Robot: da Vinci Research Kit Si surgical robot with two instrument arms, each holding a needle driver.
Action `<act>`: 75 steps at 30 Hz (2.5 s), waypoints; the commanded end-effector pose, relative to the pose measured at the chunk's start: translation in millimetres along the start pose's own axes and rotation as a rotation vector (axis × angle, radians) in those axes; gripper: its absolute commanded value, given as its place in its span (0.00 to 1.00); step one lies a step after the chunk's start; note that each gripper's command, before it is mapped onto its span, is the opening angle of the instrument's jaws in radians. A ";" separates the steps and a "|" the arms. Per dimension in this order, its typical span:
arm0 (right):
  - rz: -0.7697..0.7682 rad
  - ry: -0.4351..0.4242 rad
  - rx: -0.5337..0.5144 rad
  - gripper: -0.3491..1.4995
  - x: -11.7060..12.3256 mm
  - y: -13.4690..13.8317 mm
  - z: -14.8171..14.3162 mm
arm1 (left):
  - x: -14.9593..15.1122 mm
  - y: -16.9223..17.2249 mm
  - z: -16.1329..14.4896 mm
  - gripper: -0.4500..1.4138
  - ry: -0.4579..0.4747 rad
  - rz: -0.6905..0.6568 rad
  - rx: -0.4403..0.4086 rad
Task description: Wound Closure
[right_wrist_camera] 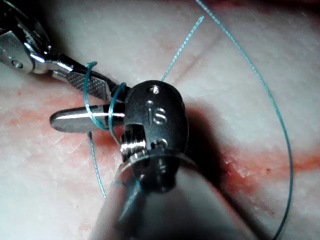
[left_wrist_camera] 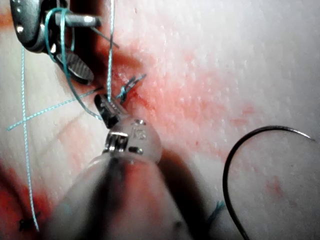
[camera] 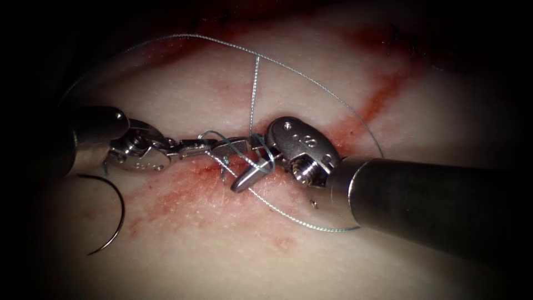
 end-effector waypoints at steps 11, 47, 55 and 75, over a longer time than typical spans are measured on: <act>0.063 0.148 -0.131 0.61 1.4 -0.1 0.9 | -0.1 1.6 3.0 0.00 -0.008 0.020 0.009; 0.320 0.057 -0.808 0.57 -1.6 4.4 -5.5 | 4.7 -1.0 5.1 0.00 0.010 -0.195 0.042; 0.413 0.033 -0.905 0.69 -1.7 4.5 -5.5 | 4.3 -1.0 5.3 0.00 0.011 -0.205 0.043; 0.504 0.093 -0.925 0.35 -1.7 7.9 -3.0 | 3.9 -1.1 5.8 0.00 0.009 -0.203 0.044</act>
